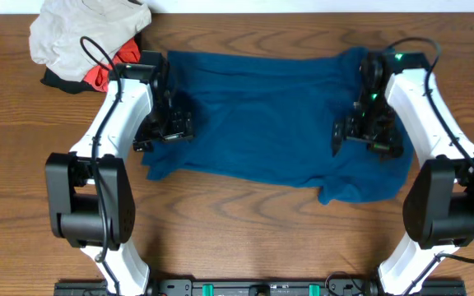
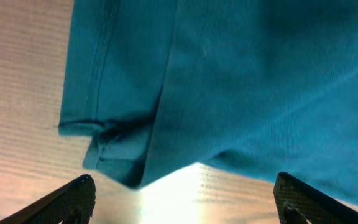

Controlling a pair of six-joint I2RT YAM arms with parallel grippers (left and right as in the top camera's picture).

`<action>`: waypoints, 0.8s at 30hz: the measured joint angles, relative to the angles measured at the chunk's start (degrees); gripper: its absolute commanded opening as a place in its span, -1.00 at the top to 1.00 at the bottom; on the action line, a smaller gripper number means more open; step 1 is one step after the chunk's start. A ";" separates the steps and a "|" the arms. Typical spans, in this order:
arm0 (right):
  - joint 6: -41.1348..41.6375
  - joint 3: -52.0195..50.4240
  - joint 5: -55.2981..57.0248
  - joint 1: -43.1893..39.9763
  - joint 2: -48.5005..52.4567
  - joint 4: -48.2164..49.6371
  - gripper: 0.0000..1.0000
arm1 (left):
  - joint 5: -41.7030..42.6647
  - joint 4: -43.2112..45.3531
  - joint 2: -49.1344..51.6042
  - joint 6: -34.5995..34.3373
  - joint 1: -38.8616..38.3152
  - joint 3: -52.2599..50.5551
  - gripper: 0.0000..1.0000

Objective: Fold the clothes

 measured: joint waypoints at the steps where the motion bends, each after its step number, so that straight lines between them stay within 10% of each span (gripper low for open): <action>1: 0.15 -1.62 -0.57 0.39 0.00 0.52 -0.99 | -0.04 0.17 0.48 0.00 0.04 0.00 -0.83; 24: 12.13 -27.34 -11.89 9.88 -19.78 11.69 -0.99 | -0.66 5.92 6.58 0.00 2.97 -0.02 -0.83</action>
